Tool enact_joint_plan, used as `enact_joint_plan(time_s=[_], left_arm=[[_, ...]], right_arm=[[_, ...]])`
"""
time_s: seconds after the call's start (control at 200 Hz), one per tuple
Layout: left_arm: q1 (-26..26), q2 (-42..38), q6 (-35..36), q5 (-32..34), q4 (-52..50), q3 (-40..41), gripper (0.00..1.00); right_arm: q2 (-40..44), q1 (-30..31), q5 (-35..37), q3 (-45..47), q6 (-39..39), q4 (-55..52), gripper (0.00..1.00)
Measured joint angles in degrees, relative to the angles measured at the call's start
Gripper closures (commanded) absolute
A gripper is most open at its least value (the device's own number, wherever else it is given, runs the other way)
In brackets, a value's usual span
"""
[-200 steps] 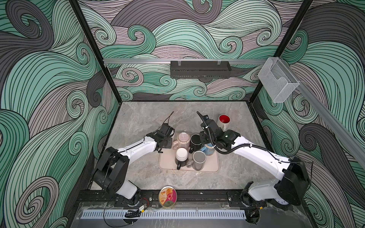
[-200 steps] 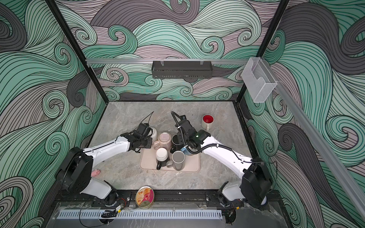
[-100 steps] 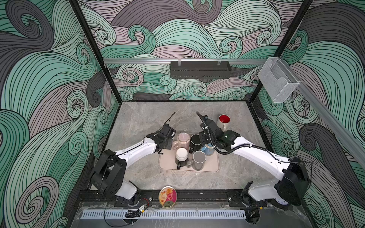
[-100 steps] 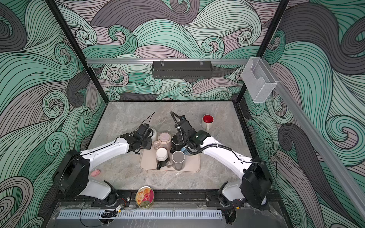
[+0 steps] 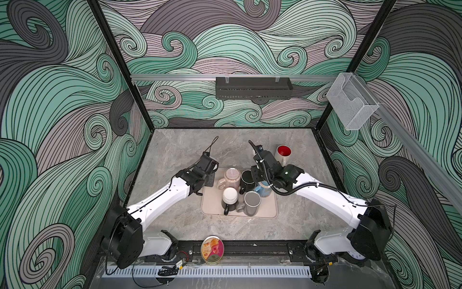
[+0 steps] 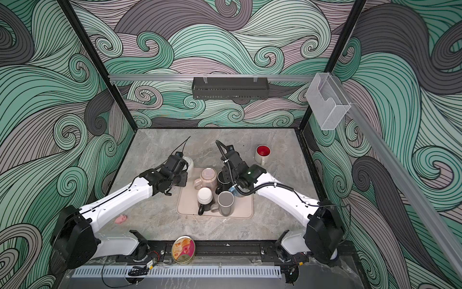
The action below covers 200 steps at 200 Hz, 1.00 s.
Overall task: Turn the mug right side up
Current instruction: Pick up the mug from the tray, then place the mug at the top-right of the table.
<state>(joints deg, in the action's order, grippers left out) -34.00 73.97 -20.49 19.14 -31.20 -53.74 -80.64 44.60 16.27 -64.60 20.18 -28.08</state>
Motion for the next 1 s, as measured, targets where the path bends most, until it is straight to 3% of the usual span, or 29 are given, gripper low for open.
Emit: enact_joint_plan(time_s=[0.205, 0.53, 0.736, 1.001], left_arm=[[-1.2, -3.9, 0.9, 0.0, -1.7, -2.4, 1.00], [-1.3, -10.6, 1.0, -2.9, -1.6, -6.3, 1.00], [-1.3, -10.8, 0.9, -6.5, -0.2, -11.2, 1.00], [-1.3, -10.9, -2.5, -13.0, 5.6, -11.4, 1.00]], right_arm=[[0.2, 0.2, -2.1, 0.2, 0.3, 2.7, 0.61], [3.8, 0.2, -12.8, 8.9, 4.2, 19.4, 0.61], [3.7, 0.6, -22.3, 14.6, 11.8, 34.3, 0.62], [-0.1, 1.9, -30.3, 18.1, 26.1, 57.4, 0.62]])
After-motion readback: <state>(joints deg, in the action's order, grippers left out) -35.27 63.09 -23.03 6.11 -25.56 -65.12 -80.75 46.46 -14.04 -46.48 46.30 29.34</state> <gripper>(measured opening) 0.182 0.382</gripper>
